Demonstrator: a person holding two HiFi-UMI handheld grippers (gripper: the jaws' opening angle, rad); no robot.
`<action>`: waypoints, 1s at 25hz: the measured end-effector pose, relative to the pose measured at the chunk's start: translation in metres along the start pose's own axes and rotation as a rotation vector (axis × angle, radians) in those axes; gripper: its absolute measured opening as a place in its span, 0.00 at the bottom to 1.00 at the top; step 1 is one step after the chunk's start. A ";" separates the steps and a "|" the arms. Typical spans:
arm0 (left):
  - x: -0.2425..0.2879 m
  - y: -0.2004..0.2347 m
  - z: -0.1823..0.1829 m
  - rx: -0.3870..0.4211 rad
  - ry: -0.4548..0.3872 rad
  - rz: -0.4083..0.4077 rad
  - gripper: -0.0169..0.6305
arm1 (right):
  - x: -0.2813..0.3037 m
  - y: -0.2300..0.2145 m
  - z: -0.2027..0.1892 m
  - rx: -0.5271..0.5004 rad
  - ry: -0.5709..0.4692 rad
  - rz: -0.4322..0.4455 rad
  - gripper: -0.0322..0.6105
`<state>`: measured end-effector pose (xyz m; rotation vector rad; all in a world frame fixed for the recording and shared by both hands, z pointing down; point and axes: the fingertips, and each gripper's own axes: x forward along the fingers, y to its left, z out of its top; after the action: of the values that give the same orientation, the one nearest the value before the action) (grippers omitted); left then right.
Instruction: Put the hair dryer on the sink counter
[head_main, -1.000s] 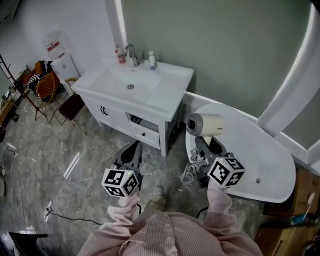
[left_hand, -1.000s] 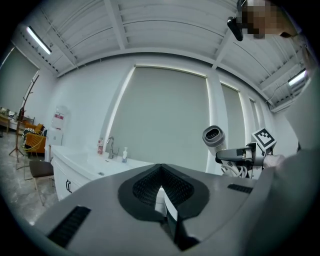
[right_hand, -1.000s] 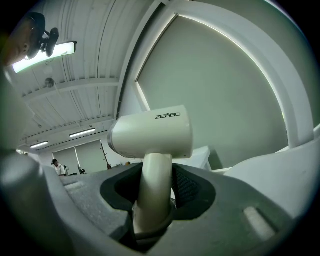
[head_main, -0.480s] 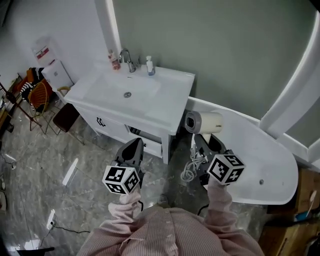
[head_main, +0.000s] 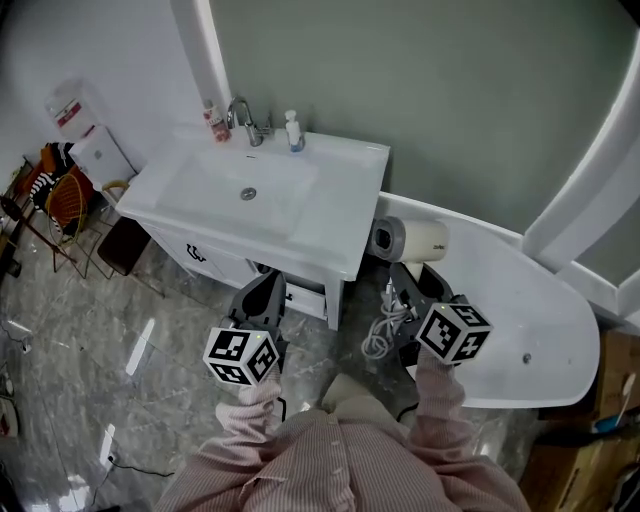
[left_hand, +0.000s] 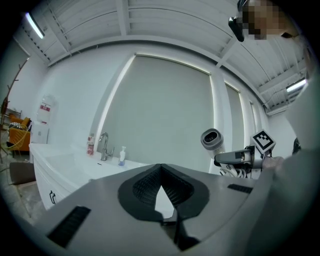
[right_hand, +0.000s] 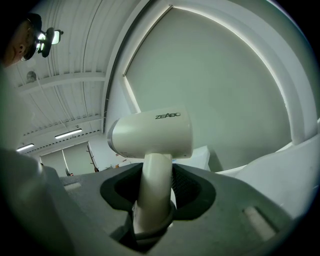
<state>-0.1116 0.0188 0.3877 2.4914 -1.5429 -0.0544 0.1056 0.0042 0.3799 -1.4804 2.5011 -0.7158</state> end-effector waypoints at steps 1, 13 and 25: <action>0.004 0.002 0.000 -0.002 0.003 -0.002 0.02 | 0.004 -0.002 0.001 0.002 0.003 -0.002 0.30; 0.072 0.050 -0.006 -0.021 0.037 0.003 0.02 | 0.090 -0.034 0.008 0.025 0.032 -0.010 0.30; 0.173 0.103 0.006 -0.038 0.067 -0.015 0.02 | 0.198 -0.076 0.027 0.064 0.073 -0.027 0.30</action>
<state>-0.1249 -0.1799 0.4157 2.4497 -1.4833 -0.0032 0.0752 -0.2049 0.4145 -1.4950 2.4900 -0.8608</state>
